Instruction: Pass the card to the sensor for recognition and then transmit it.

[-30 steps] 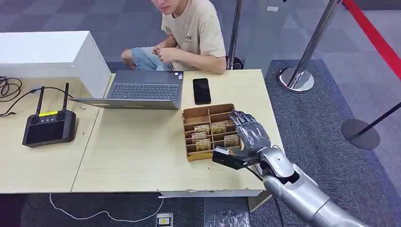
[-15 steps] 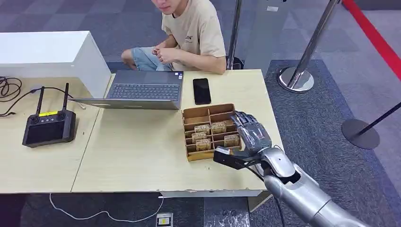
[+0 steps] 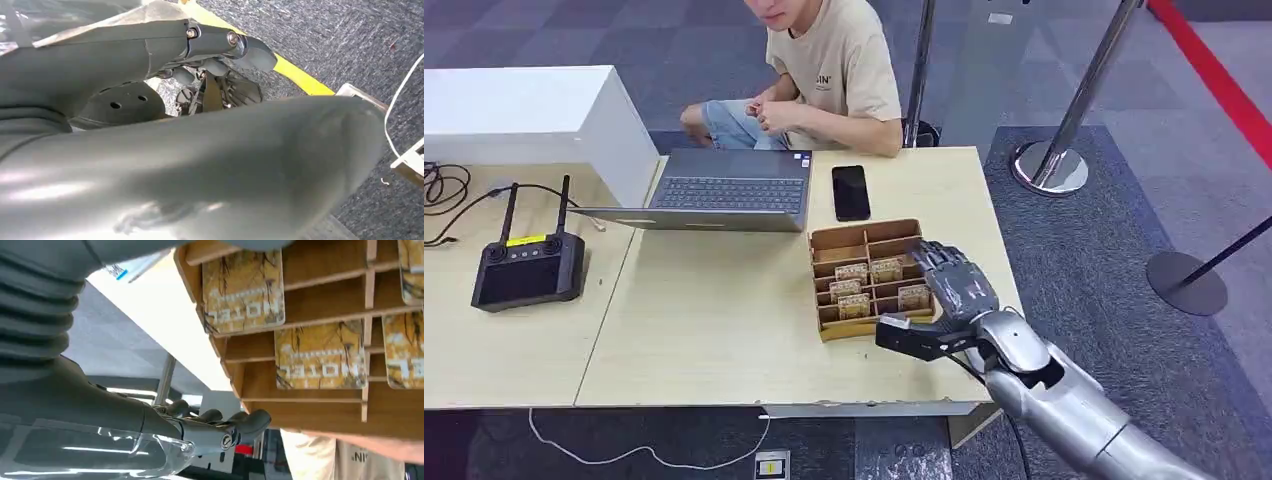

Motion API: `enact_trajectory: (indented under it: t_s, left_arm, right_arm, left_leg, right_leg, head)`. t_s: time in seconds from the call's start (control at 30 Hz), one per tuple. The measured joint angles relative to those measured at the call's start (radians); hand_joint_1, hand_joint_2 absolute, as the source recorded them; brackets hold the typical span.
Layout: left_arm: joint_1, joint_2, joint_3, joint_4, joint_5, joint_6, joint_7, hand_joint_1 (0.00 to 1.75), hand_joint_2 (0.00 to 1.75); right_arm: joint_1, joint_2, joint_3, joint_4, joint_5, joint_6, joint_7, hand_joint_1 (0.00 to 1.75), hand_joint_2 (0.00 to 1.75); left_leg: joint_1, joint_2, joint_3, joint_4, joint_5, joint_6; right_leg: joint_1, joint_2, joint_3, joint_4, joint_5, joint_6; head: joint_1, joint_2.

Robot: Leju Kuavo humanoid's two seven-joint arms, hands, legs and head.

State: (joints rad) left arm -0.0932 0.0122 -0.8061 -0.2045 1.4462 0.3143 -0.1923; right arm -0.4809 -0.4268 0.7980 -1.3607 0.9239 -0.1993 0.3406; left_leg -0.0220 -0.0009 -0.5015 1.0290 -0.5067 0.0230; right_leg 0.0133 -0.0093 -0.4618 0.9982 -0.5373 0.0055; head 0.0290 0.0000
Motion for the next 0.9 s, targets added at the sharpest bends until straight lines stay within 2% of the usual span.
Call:
enact_trajectory:
  t_s: [0.23, 0.27, 0.43, 0.83, 0.9]
  left_arm:
    - [0.0, 0.0, 0.01, 0.0, 0.004, 0.0, 0.0, 0.0, 0.0]
    - [0.0, 0.0, 0.011, 0.0, 0.004, 0.0, 0.0, 0.0, 0.0]
    - [0.0, 0.0, 0.016, 0.0, 0.011, 0.0, 0.0, 0.0, 0.0]
    - [0.0, 0.0, 0.023, 0.0, 0.018, 0.002, 0.0, 0.0, 0.0]
    - [0.0, 0.0, 0.023, 0.0, 0.019, 0.002, 0.0, 0.0, 0.0]
  right_arm:
    - [-0.016, -0.018, 0.02, -0.022, -0.007, 0.065, 0.017, 0.0, 0.0]
    - [-0.019, -0.02, 0.023, -0.025, -0.01, 0.076, 0.02, 0.0, 1.75]
    - [-0.035, -0.033, 0.041, -0.036, -0.019, 0.113, 0.027, 0.0, 1.75]
    - [-0.052, -0.045, 0.066, -0.041, -0.036, 0.12, 0.027, 0.0, 1.75]
    - [-0.054, -0.047, 0.068, -0.041, -0.037, 0.119, 0.027, 0.1, 1.75]
  left_leg:
    - [0.0, 0.0, -0.001, 0.0, 0.0, 0.0]
    - [0.0, 0.0, 0.0, 0.0, 0.0, 0.0]
    - [0.0, 0.0, 0.0, 0.0, 0.0, 0.0]
    - [0.0, 0.0, 0.0, 0.0, 0.0, 0.0]
    - [0.0, 0.0, 0.0, 0.0, 0.0, 0.0]
  right_leg:
    - [0.0, 0.0, -0.001, 0.0, 0.0, 0.0]
    - [0.0, 0.0, 0.0, 0.0, 0.0, 0.0]
    - [0.0, 0.0, 0.0, 0.0, 0.0, 0.0]
    - [0.0, 0.0, 0.0, 0.0, 0.0, 0.0]
    - [0.0, 0.0, 0.0, 0.0, 0.0, 0.0]
  head:
    - [0.0, 0.0]
    - [0.0, 0.0]
    - [0.0, 0.0]
    - [0.0, 0.0]
    - [0.0, 0.0]
